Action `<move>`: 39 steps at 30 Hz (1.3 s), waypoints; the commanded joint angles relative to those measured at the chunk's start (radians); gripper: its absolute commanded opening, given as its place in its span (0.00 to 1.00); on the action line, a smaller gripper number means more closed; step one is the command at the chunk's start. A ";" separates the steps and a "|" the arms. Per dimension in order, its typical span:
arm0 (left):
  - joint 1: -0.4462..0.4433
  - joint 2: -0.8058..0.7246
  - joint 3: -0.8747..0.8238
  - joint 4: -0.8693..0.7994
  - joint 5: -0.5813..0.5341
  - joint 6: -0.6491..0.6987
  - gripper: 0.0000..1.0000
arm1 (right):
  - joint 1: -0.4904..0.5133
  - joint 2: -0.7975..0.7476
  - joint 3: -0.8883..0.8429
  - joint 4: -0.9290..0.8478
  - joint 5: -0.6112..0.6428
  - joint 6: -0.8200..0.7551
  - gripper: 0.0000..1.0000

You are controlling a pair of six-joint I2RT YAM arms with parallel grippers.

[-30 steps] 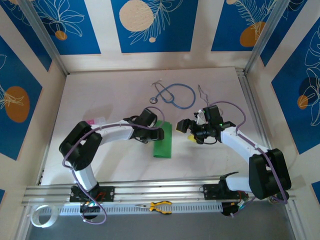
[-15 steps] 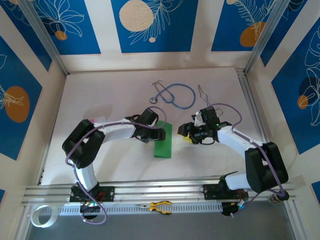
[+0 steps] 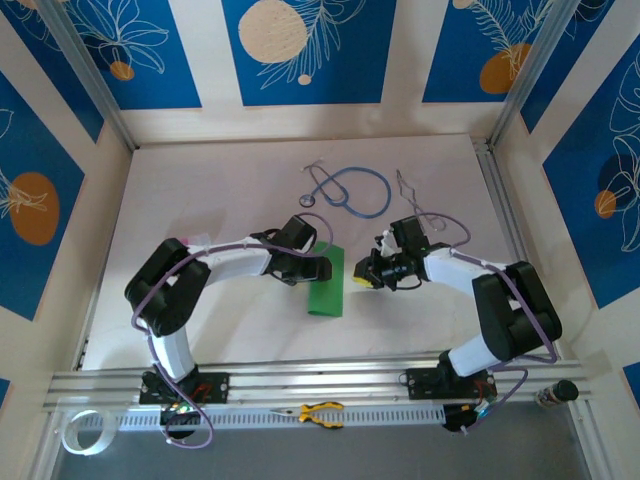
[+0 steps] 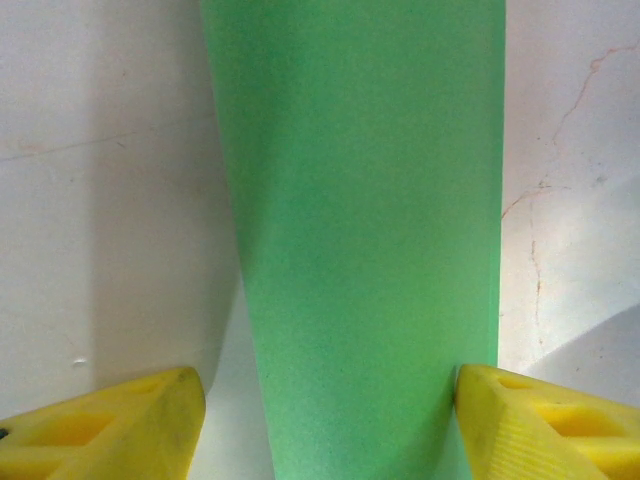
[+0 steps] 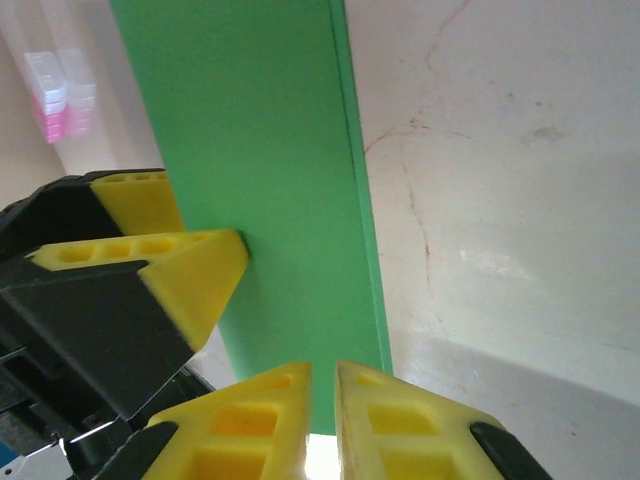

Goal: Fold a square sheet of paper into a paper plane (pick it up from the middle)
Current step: First fold the square sheet of paper in half at the center of the table, then hold the square sheet of paper at the center of the table.

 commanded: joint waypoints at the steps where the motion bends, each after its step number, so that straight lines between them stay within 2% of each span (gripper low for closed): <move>1: 0.003 0.046 0.000 -0.026 0.036 0.008 0.69 | 0.007 0.010 0.014 -0.008 0.015 0.025 0.15; 22: -0.008 0.099 0.042 -0.102 0.014 0.065 0.71 | 0.010 0.026 0.019 -0.032 0.032 0.024 0.15; 39: -0.012 0.131 0.043 -0.128 -0.015 0.030 0.72 | 0.010 0.015 0.020 -0.048 0.037 0.018 0.15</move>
